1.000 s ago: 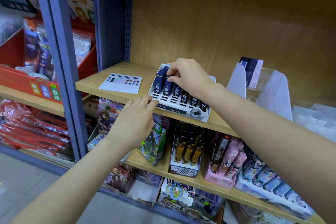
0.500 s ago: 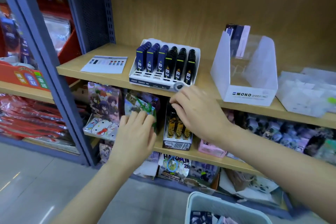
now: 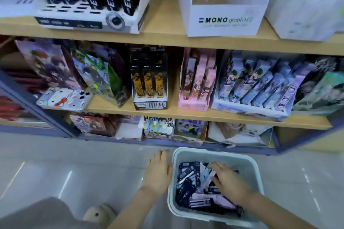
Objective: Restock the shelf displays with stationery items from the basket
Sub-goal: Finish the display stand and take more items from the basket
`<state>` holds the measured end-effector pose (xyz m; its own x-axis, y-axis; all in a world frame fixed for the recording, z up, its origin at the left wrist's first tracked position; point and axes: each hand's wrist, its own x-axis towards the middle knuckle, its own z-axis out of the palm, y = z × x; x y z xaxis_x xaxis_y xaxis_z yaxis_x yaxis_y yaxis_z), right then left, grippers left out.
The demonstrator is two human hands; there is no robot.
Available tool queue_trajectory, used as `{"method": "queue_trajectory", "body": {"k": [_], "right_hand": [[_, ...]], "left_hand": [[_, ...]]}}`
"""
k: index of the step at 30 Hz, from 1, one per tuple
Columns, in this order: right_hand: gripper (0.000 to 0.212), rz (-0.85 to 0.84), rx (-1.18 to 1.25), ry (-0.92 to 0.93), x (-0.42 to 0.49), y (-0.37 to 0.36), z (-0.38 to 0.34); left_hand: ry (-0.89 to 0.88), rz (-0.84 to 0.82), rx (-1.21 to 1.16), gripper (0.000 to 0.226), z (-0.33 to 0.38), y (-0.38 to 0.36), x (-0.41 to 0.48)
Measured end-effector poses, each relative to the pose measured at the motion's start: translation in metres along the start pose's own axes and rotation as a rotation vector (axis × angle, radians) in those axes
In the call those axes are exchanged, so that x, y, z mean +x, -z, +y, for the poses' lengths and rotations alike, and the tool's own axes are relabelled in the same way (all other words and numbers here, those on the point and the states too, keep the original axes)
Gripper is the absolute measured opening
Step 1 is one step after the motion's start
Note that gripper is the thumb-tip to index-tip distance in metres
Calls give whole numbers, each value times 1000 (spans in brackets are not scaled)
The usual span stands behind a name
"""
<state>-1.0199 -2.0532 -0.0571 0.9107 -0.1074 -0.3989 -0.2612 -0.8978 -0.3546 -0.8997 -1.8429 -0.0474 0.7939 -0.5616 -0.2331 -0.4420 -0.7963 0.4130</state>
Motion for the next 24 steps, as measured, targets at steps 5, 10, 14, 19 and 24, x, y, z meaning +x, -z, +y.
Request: {"method": "queue_trajectory", "body": {"k": [5, 10, 14, 19, 24], "right_hand": [[53, -117, 237, -193, 5, -59, 12], [70, -119, 66, -189, 15, -75, 30], [69, -120, -34, -162, 29, -73, 47], [51, -81, -29, -140, 40, -73, 51], [44, -46, -51, -131, 40, -57, 49]], "left_hand": [[171, -148, -312, 44, 2, -46, 0], [289, -180, -463, 31, 11, -63, 1], [353, -143, -486, 30, 16, -70, 2], [388, -142, -466, 25, 14, -73, 3], [243, 159, -386, 33, 25, -69, 0]]}}
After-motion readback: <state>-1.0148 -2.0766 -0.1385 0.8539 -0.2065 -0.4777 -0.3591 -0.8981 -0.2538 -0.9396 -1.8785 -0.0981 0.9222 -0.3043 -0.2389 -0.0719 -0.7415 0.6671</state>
